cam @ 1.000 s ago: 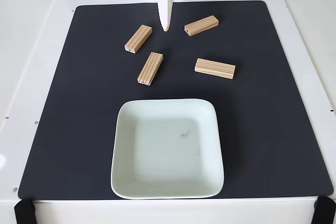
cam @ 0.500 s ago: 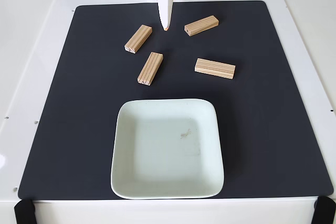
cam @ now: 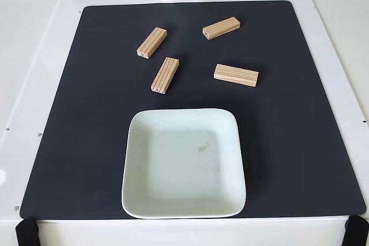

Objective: Pick up the wooden block and place them on the plate.

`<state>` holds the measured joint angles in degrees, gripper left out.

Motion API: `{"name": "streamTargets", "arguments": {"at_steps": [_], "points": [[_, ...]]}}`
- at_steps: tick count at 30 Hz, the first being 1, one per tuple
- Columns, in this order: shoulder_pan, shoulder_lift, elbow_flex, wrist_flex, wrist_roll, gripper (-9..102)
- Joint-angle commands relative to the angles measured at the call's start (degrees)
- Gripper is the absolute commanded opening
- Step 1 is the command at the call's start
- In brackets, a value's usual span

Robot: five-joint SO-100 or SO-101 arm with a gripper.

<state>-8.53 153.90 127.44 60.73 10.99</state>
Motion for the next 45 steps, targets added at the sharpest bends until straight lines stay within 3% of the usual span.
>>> {"name": "streamTargets", "arguments": {"at_steps": [1,7,12,18,22,32,41,45], "points": [[-0.3,-11.0,-21.3,10.7,-3.2,-1],[0.5,-25.7,-45.7,26.8,-24.1,-1],[2.2,-32.3,-51.6,27.2,-48.8,-1],[4.2,-38.7,-48.1,27.9,-76.0,-1],[7.0,-43.4,-46.8,27.9,-88.4,-1],[15.1,-59.6,-48.3,27.2,-100.3,0],[16.1,-60.7,-48.0,27.9,-101.5,33],[16.1,-61.1,-46.3,27.1,-101.4,40]]}}
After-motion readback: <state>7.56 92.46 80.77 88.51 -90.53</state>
